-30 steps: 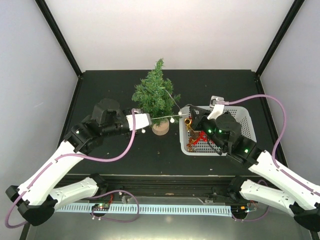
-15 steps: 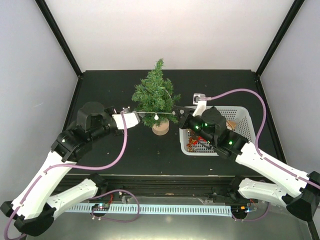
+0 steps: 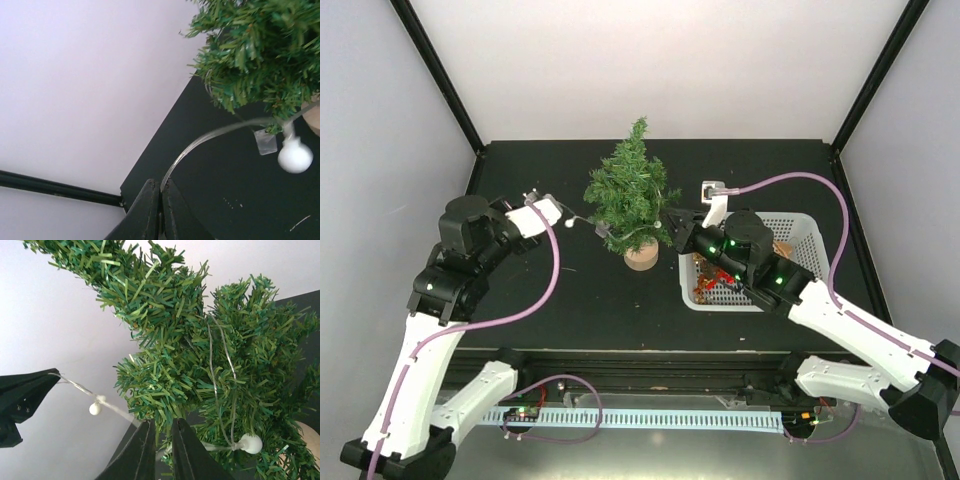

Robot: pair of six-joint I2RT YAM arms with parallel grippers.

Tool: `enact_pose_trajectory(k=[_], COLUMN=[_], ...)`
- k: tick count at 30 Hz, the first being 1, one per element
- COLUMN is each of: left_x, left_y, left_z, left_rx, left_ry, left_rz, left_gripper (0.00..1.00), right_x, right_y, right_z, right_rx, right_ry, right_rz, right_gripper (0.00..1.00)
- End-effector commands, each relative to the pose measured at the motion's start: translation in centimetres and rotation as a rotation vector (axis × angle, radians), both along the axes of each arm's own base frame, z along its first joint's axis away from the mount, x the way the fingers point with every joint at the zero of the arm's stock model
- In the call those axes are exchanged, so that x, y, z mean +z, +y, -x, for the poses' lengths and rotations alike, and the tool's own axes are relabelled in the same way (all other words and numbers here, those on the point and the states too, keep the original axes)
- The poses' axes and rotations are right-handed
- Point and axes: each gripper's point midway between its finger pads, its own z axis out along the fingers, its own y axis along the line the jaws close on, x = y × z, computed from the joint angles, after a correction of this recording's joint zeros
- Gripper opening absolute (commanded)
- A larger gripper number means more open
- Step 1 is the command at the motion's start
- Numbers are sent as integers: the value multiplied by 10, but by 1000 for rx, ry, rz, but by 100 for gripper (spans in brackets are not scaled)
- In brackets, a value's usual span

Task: Decorate the small christmas tree

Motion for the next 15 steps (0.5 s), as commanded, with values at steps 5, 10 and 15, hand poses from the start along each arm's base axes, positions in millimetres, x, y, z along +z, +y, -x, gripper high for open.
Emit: enact_pose_trajectory(k=[5,10,15], left_x=[15,34,65], left_y=[11,13,10], left_z=[-19,-41,-72], left_rx=[31,47,50], left_ry=[-50,-74,-122], left_rz=[20,51,64], left_gripper=[1,2,2], right_x=[3,8,16], right_y=[2,-4,-14], right_z=[-3,-1,1], right_rx=[1,-9,-37], right_ry=[-18,-42,-68], right_rz=[14,8,0], right_gripper=[25,39,45])
